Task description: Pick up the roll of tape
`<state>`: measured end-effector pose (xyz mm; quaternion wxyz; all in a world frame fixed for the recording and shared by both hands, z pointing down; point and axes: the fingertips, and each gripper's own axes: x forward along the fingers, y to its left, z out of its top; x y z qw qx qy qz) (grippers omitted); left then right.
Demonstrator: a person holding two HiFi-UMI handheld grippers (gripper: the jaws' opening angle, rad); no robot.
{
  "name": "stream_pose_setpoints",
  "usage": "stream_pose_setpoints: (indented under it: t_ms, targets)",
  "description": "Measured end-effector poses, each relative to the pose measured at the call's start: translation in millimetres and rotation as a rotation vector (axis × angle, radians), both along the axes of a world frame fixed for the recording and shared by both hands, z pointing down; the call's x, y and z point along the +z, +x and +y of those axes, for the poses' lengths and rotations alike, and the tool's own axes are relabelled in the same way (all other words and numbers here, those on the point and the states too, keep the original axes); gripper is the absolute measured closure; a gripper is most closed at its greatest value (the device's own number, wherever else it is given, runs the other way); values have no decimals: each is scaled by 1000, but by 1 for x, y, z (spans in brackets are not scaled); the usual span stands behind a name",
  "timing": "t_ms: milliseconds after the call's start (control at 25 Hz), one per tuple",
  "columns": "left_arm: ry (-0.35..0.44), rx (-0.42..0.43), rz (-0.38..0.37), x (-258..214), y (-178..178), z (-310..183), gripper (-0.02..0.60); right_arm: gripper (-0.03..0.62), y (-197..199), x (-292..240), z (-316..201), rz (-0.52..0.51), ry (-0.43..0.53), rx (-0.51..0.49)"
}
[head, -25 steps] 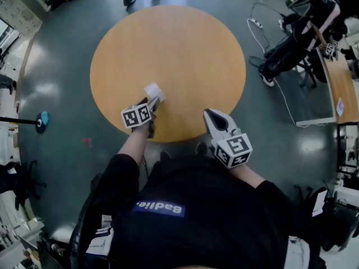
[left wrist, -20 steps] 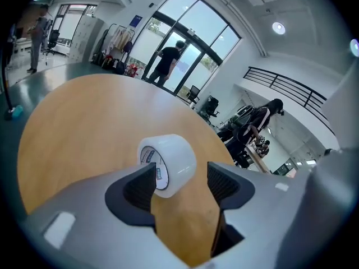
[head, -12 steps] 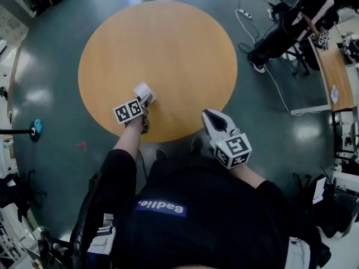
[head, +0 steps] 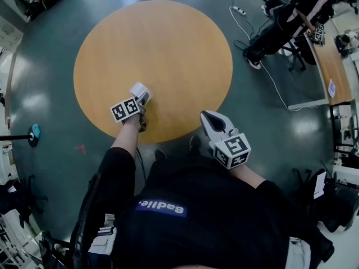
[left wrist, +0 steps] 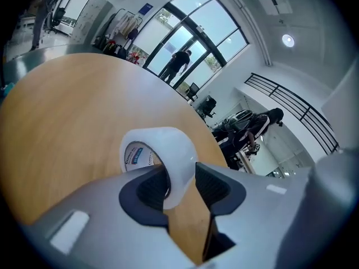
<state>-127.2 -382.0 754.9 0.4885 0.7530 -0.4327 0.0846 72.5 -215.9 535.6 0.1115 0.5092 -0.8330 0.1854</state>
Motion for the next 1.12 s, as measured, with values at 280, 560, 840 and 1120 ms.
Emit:
stream_pose_setpoints:
  t_ms: [280, 560, 840, 1120]
  targets:
    - [49, 38, -54, -5, 10, 4, 476, 582, 2, -3, 4, -3, 9, 1]
    - [99, 53, -83, -24, 6, 13, 477, 583, 1, -7, 2, -26, 24, -12]
    - [201, 69, -59, -76, 7, 33, 476, 585, -13, -14, -6, -56, 52, -56]
    - [331, 82, -66, -143, 14, 53, 476, 586, -28, -18, -14, -94, 73, -111]
